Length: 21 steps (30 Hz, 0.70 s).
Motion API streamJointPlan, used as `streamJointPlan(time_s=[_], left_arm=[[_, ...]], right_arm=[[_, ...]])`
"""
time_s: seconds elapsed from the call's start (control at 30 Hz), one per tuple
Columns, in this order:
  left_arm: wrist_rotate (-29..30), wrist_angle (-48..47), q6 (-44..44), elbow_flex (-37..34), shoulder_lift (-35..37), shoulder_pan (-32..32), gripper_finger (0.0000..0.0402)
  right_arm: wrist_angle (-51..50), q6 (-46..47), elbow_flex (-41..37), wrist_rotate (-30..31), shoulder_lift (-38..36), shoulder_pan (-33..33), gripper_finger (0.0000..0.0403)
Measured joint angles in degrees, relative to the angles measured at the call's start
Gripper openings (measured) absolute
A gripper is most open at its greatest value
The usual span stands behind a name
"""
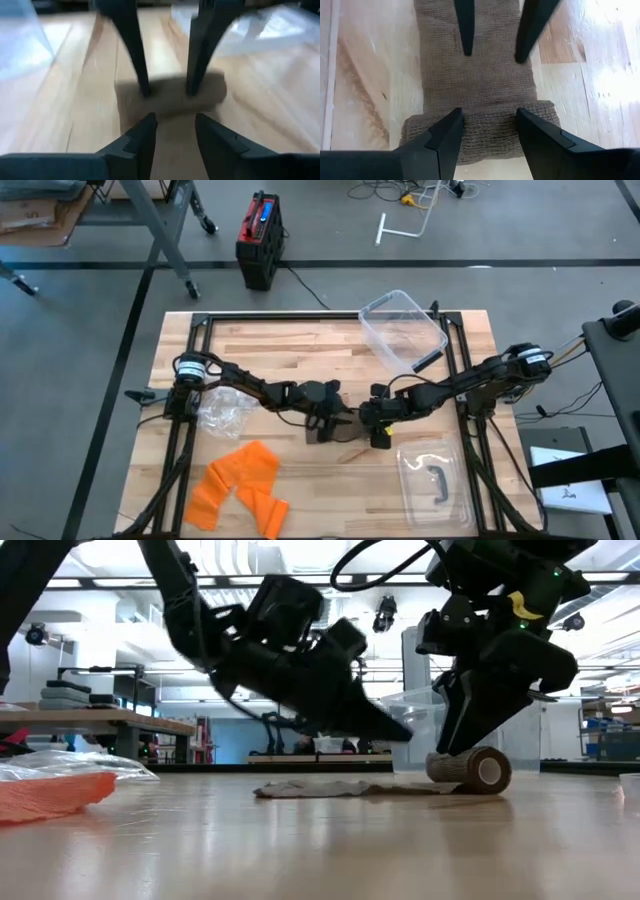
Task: Roll bandage
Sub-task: Uncoil the brown bandage
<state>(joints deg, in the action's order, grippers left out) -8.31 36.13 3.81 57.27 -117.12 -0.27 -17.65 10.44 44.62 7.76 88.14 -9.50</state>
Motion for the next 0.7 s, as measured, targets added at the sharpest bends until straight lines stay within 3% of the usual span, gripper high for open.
streamJointPlan(time_s=[0.27,0.7], left_arm=[[0.17,-1.32,0.13,3.00,-1.06,0.00,0.0135],[1.60,3.08,-2.42,6.14,-10.53,-0.51,0.0119]], right_arm=[[0.26,-0.07,0.00,0.82,0.00,0.00,0.0183],[1.67,0.02,-0.04,1.45,0.00,0.02,0.0183]])
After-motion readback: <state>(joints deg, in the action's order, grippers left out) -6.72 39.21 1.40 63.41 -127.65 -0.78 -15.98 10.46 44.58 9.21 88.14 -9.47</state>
